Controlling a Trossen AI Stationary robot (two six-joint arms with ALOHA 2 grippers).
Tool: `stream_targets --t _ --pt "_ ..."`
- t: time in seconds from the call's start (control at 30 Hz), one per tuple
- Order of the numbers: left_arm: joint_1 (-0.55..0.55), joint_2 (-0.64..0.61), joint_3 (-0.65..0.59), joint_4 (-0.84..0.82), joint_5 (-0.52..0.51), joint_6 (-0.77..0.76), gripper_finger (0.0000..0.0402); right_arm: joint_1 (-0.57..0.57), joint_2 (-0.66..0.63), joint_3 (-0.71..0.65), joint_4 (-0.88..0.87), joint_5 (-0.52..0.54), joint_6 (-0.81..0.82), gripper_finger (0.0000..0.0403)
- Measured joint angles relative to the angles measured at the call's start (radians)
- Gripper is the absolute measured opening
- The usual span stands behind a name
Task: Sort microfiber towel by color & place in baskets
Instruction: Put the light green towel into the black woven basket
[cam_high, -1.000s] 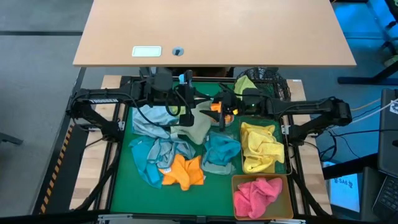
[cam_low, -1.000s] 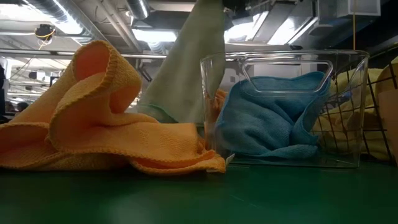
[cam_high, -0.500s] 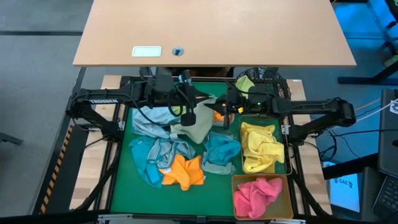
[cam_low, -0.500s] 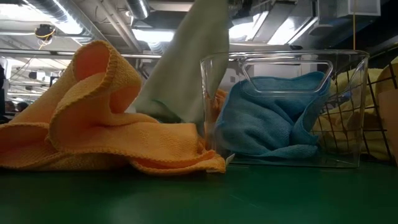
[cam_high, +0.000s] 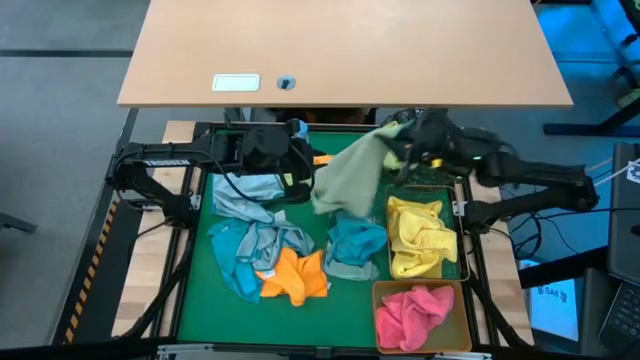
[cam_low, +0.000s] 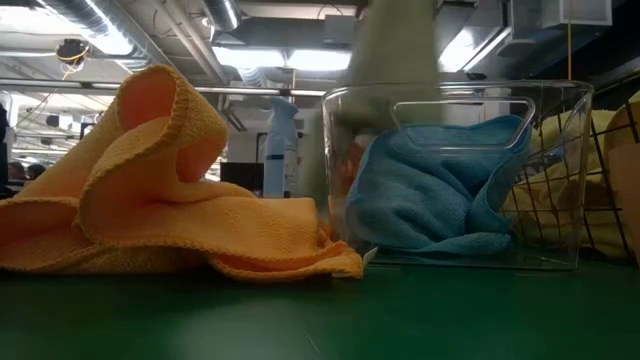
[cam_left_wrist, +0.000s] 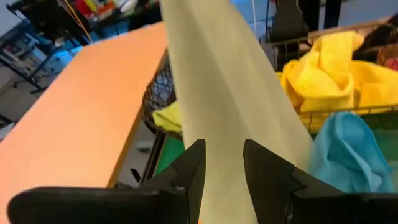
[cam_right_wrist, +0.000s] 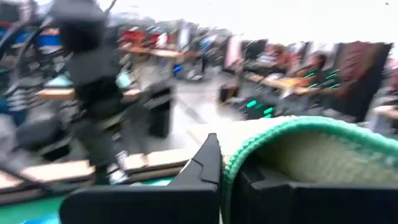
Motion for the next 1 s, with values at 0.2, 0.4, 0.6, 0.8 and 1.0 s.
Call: stream_targets --t 0.2,0.4,0.6,0.8,1.0 --pt "0.000 0.000 0.000 -0.026 0.001 -0.001 0.0104 0.000 -0.159 0.000 0.007 0.213 -0.110 0.0003" --pt "0.000 0.000 0.000 -0.029 0.003 -0.002 0.0104 0.000 -0.283 0.000 0.010 0.452 -0.259 0.0002" --pt "0.000 0.000 0.000 -0.028 0.003 -0.002 0.0105 -0.001 -0.375 0.002 0.015 0.600 -0.372 0.0002" --pt "0.000 0.000 0.000 -0.027 0.003 -0.002 0.0105 -0.001 -0.373 0.002 -0.001 0.693 -0.422 0.0001" --pt "0.000 0.000 0.000 -0.027 0.003 -0.002 0.0105 -0.001 -0.292 0.001 -0.116 0.693 -0.412 0.0001"
